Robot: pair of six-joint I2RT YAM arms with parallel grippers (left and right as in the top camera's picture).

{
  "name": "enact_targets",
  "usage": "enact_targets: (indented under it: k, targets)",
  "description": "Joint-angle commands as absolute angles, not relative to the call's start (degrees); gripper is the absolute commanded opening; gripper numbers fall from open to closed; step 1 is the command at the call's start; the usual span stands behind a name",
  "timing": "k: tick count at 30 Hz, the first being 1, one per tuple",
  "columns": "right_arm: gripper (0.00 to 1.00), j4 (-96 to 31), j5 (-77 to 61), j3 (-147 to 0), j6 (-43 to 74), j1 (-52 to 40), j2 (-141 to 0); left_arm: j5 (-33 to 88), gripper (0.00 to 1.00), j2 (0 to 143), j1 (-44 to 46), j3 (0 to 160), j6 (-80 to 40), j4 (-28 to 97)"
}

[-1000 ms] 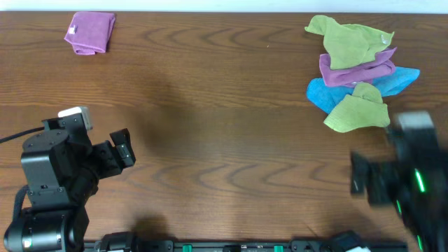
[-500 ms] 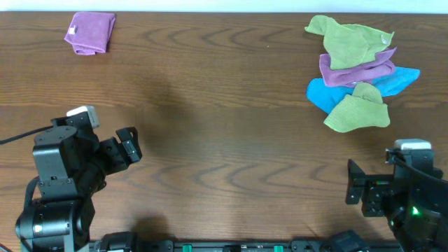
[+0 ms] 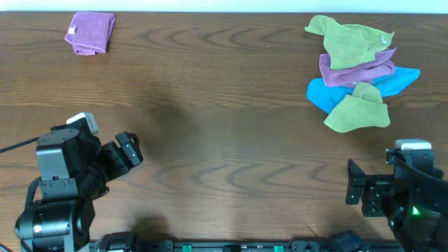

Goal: Fold the cloth

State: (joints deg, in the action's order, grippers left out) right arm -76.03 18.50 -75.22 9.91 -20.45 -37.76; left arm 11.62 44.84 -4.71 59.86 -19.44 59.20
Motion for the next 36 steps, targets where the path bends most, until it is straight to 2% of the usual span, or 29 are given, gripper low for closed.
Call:
enact_targets:
  k: [1, 6, 10, 19, 36]
  targets:
    - [0.99, -76.12, 19.07, -75.09, 10.68, -20.67, -37.50, 9.32, 0.95, 44.56, -4.47, 60.10, -18.59, 59.37]
    - [0.99, -76.12, 19.07, -75.09, 10.68, -20.67, -37.50, 10.00, 0.95, 39.70, -4.38, 57.39, -1.50, 55.02]
    - [0.99, -76.12, 19.07, -75.09, 10.68, -20.67, -37.50, 11.92, 0.95, 29.69, -4.36, 48.45, 5.15, 48.97]
    - [0.99, -76.12, 19.07, -75.09, 10.68, -20.67, -37.50, 14.44, 0.95, 11.66, -1.85, 25.69, 5.80, 34.06]
    - [0.99, -76.12, 19.07, -75.09, 10.68, -20.67, -37.50, 9.69, 0.95, 6.76, 0.78, 6.55, 2.68, 17.82]
